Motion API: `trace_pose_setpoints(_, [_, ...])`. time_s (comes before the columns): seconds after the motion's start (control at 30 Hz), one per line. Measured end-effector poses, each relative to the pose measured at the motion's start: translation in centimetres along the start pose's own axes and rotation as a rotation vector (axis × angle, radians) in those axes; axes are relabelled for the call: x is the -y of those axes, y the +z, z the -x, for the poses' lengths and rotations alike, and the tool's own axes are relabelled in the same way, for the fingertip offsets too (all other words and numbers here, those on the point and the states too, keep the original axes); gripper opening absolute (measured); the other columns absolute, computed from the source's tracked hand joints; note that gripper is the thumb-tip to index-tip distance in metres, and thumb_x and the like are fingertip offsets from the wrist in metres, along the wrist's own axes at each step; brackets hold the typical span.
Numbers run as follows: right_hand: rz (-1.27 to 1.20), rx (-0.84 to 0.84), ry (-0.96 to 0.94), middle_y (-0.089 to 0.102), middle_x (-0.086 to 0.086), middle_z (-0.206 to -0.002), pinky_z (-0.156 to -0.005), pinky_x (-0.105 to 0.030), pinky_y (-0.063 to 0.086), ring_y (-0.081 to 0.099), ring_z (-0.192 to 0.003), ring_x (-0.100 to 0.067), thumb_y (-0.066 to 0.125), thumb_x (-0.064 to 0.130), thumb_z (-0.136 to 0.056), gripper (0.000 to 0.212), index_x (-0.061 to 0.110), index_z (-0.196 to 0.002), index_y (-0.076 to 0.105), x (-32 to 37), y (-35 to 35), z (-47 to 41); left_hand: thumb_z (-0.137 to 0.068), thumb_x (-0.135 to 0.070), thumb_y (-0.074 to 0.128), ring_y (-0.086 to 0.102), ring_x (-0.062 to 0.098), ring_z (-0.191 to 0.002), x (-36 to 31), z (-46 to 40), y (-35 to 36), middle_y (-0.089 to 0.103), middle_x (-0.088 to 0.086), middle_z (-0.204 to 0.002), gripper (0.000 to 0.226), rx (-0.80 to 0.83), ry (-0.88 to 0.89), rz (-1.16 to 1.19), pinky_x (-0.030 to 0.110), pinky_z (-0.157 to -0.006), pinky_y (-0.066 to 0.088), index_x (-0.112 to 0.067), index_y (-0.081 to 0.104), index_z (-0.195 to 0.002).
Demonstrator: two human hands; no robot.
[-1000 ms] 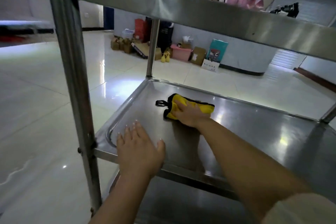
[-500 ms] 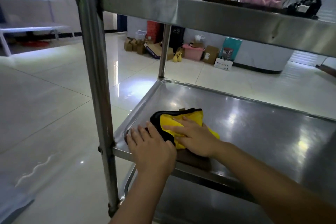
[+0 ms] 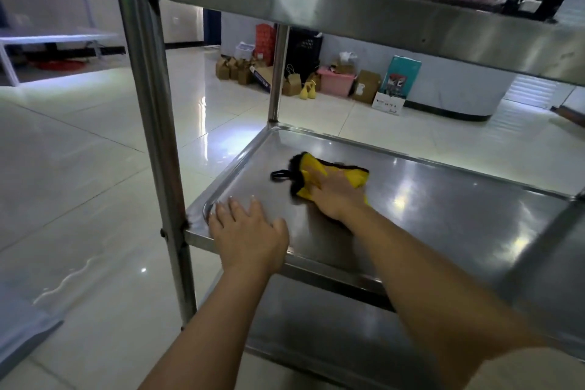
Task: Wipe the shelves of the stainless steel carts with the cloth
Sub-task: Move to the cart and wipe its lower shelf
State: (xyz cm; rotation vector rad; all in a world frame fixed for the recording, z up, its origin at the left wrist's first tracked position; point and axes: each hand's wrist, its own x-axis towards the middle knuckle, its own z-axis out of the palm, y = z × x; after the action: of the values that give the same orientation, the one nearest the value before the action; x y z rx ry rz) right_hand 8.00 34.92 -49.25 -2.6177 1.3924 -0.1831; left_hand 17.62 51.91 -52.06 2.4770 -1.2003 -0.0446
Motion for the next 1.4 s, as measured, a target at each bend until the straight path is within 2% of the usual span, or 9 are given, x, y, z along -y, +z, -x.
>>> trace_pose_setpoints(0.07, [0.016,-0.068,0.006,0.047,-0.009,-0.138,-0.097,-0.048,0.04,0.044,-0.125,-0.032,0.032,0.049,-0.098,0.044,0.043,-0.141,0.033,-4.0,-1.2,2.8,-0.094,-0.051,0.018,0.01,0.038,-0.146,-0.2,0.1,0.0,0.017,0.02,-0.158,0.061,0.005,0.018,-0.015,0.051,-0.117,0.005,-0.022,0.032,-0.145])
trace_pose_setpoints(0.27, [0.014,0.018,0.06,0.007,0.013,-0.162,-0.112,-0.063,0.014,0.004,-0.149,-0.022,0.027,0.056,-0.098,0.046,0.061,-0.142,0.013,-7.9,-0.4,13.5,-0.096,-0.055,0.014,0.016,0.028,-0.147,0.6,-0.9,0.4,0.027,0.002,-0.157,0.054,0.083,0.319,-0.074,0.059,-0.115,0.009,-0.034,0.036,-0.141])
trace_pose_setpoints(0.37, [0.055,0.004,0.07,0.005,0.011,-0.162,-0.11,-0.065,0.007,0.001,-0.149,-0.025,0.025,0.059,-0.096,0.047,0.061,-0.142,0.011,-5.1,0.7,15.4,-0.096,-0.059,0.013,0.014,0.02,-0.147,0.6,-2.2,0.2,0.021,-0.006,-0.159,0.055,0.207,0.51,-0.127,0.054,-0.115,0.01,-0.043,0.026,-0.147])
trace_pose_setpoints(0.57, [-0.011,0.025,0.017,0.007,0.014,-0.161,-0.111,-0.063,0.009,0.001,-0.149,-0.017,0.023,0.06,-0.097,0.047,0.061,-0.142,0.009,-7.4,-0.4,15.6,-0.091,-0.062,0.007,0.017,0.018,-0.146,1.6,-3.1,0.6,0.024,-0.008,-0.158,0.062,0.174,0.552,-0.158,0.046,-0.116,0.015,-0.043,0.025,-0.147])
trace_pose_setpoints(0.83, [-0.003,-0.095,0.469,0.019,-0.002,-0.161,-0.113,-0.056,0.021,0.018,-0.146,-0.029,0.03,0.048,-0.1,0.052,0.045,-0.15,0.014,-24.9,-4.7,22.1,-0.096,-0.062,0.014,0.034,0.019,-0.139,0.5,-4.3,0.9,0.04,-0.008,-0.15,0.055,0.133,0.51,-0.163,0.046,-0.108,0.033,-0.043,0.039,-0.14])
trace_pose_setpoints(0.93, [-0.023,-0.078,0.614,0.008,-0.002,-0.163,-0.114,-0.061,0.011,0.006,-0.148,-0.034,0.025,0.053,-0.099,0.053,0.047,-0.15,0.009,-24.9,-4.6,22.1,-0.092,-0.064,0.016,0.051,0.02,-0.119,-2.8,-3.3,0.4,0.056,-0.005,-0.129,0.057,0.176,0.473,-0.217,0.041,-0.09,0.047,-0.036,0.054,-0.125])
trace_pose_setpoints(1.0, [0.002,-0.069,0.676,-0.001,0.002,-0.163,-0.112,-0.068,0.002,-0.003,-0.148,-0.035,0.021,0.058,-0.097,0.052,0.053,-0.148,0.007,-22.4,-4.2,21.0,-0.091,-0.064,0.018,0.052,0.022,-0.114,-6.2,-1.4,0.9,0.057,-0.003,-0.125,0.058,0.215,0.541,-0.152,0.039,-0.086,0.045,-0.031,0.058,-0.116])
trace_pose_setpoints(1.23, [0.088,-0.095,0.237,0.01,0.011,-0.161,-0.105,-0.071,0.002,0.007,-0.148,-0.025,0.027,0.06,-0.096,0.047,0.061,-0.142,0.014,-19.7,-2.5,20.6,-0.099,-0.043,0.028,0.045,0.026,-0.125,-19.1,6.2,5.2,0.053,0.004,-0.133,0.044,0.195,0.74,-0.008,0.041,-0.103,0.035,-0.021,0.053,-0.128])
trace_pose_setpoints(1.4, [0.084,-0.152,0.387,0.016,0.014,-0.159,-0.109,-0.068,0.002,0.007,-0.148,-0.02,0.027,0.061,-0.096,0.047,0.063,-0.141,0.013,-27.6,-4.1,23.9,-0.099,-0.04,0.036,0.053,0.026,-0.102,-19.1,6.2,5.6,0.051,0.0,-0.09,0.027,0.128,0.778,0.102,0.039,-0.091,0.041,-0.021,0.047,-0.083])
